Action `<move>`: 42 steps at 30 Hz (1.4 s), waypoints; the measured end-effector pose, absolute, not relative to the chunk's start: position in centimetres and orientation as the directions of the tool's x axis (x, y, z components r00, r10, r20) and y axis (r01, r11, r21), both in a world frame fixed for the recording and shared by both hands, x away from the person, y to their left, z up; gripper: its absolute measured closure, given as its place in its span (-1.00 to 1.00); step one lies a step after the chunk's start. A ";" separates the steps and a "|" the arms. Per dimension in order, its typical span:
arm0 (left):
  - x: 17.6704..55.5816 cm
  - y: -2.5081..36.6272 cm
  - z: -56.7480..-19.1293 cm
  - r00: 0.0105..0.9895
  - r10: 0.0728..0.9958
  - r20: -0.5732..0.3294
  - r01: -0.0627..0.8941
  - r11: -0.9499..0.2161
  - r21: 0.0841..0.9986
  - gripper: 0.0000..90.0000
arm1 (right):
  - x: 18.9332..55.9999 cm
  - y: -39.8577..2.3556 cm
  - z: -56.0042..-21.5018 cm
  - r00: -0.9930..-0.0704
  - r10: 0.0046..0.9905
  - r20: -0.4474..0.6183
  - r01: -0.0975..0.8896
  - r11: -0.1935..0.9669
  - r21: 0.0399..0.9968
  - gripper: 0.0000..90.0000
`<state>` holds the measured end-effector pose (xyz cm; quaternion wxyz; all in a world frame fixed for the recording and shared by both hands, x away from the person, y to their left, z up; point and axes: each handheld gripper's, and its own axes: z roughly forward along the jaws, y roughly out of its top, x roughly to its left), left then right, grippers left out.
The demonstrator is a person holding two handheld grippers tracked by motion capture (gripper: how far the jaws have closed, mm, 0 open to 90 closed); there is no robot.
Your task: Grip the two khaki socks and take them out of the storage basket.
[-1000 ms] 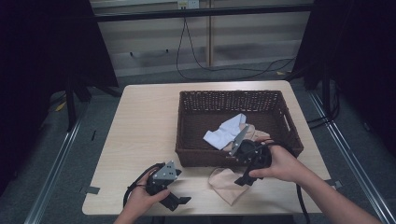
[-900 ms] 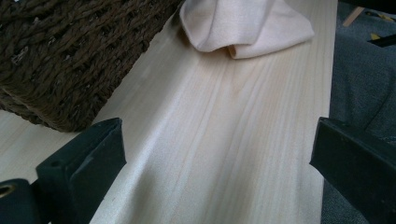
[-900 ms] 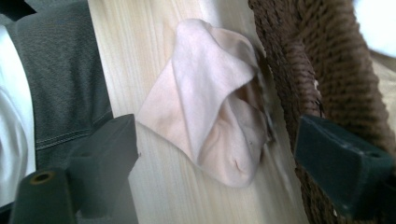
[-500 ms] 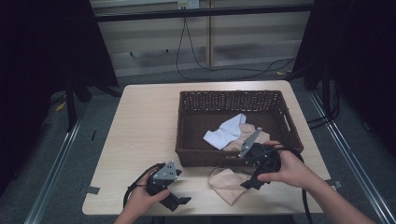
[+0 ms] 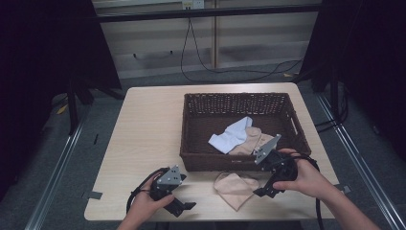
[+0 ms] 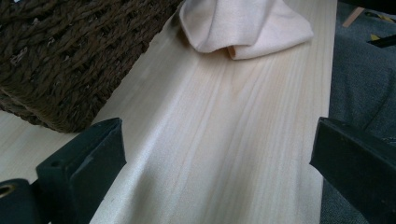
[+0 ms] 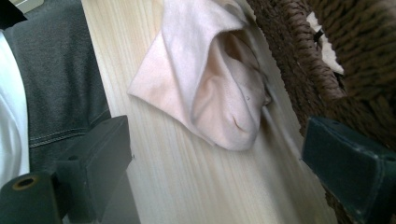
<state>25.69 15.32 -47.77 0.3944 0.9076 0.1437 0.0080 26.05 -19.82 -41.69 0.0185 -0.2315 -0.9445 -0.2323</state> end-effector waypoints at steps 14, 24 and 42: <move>25.7 15.3 -47.8 0.960 0.263 -0.098 0.251 -0.650 0.718 -0.94 | 24.8 -21.3 -42.3 -0.884 0.438 0.164 0.462 0.763 0.452 -0.84; 25.6 15.2 -47.8 0.959 0.265 -0.100 0.254 -0.645 0.721 -0.94 | 24.2 -23.0 -43.3 -0.869 0.465 0.169 0.485 0.731 0.479 -0.85; 25.6 15.3 -47.7 0.961 0.259 -0.094 0.245 -0.646 0.723 -0.94 | 23.1 -25.6 -44.8 -0.840 0.515 0.172 0.519 0.669 0.532 -0.87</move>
